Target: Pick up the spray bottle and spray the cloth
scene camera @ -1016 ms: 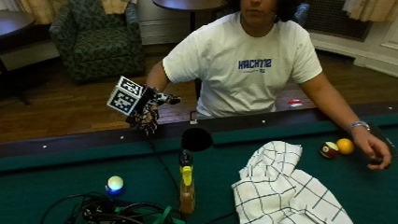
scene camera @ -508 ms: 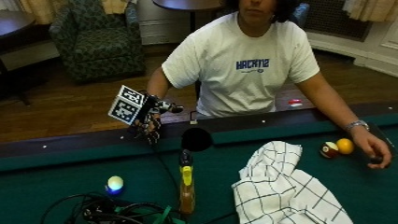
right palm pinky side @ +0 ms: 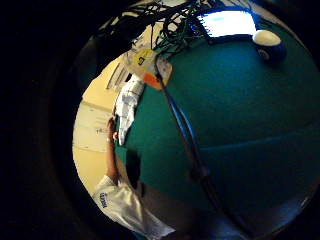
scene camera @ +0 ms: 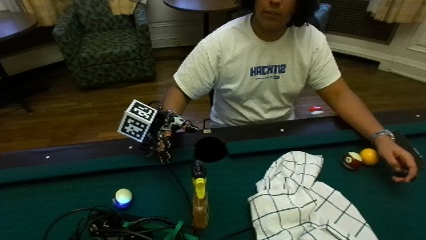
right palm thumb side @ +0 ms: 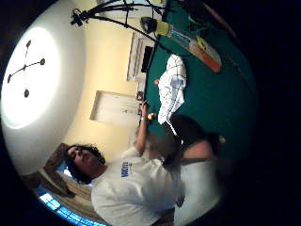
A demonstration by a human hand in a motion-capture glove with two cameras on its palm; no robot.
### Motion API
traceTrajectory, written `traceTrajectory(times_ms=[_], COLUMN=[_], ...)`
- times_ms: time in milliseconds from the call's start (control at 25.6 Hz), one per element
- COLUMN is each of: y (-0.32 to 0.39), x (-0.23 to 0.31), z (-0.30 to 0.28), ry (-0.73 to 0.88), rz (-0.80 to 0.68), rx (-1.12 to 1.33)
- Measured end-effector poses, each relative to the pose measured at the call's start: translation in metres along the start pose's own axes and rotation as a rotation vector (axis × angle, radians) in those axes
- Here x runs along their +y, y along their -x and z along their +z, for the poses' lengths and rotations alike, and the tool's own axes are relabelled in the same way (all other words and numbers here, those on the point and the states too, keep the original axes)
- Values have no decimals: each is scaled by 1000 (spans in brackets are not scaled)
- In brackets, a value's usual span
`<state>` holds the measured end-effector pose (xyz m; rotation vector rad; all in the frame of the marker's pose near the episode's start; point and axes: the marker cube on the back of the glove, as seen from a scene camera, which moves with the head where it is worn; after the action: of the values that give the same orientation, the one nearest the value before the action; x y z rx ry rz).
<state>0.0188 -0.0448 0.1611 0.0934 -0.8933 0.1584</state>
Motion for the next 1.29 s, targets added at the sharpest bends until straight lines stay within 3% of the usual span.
traceTrajectory(times_ms=[469, 1289], y=[3, 8], x=[-23, -55], z=[22, 20], ry=[-73, -442], rz=[-20, -69], rx=[-100, -193])
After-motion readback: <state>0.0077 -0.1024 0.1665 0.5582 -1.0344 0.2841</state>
